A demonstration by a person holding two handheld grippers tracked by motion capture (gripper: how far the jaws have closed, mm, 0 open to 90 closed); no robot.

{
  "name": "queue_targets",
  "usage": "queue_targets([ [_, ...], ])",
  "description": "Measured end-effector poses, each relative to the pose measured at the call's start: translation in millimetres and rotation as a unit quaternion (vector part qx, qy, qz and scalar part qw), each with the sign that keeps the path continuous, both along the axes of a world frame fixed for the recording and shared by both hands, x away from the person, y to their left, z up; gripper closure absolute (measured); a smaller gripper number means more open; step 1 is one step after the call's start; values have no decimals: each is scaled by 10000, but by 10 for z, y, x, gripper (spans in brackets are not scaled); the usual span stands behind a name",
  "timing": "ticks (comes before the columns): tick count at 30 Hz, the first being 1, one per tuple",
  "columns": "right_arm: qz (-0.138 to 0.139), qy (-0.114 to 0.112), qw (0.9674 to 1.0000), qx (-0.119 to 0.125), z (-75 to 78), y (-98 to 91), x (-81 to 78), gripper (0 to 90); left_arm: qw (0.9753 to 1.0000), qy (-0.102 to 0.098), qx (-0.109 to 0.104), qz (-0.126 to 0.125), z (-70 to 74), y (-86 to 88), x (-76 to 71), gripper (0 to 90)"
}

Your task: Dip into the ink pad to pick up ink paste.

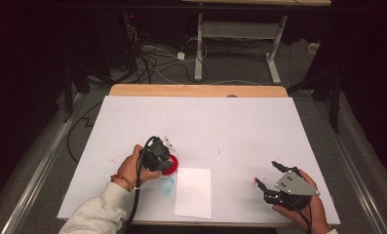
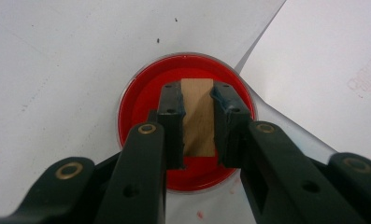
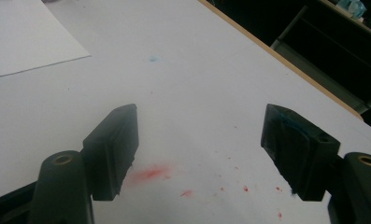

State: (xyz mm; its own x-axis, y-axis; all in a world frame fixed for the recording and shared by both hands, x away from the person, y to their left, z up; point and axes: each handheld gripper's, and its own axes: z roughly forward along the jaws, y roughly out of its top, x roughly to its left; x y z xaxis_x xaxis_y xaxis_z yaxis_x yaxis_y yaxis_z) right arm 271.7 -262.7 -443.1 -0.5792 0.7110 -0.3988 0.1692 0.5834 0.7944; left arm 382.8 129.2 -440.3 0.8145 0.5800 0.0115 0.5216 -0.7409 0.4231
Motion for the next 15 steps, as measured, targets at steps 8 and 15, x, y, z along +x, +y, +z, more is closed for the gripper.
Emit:
queue_targets([
  [8,-7,-3,10000,16,1,-9,-2,280,10000,-52,57,12,-2,-19,-17,736],
  [15,-8,9,10000,3,1,1,-5,281,9999,-84,70,22,-5,-25,-27,736],
])
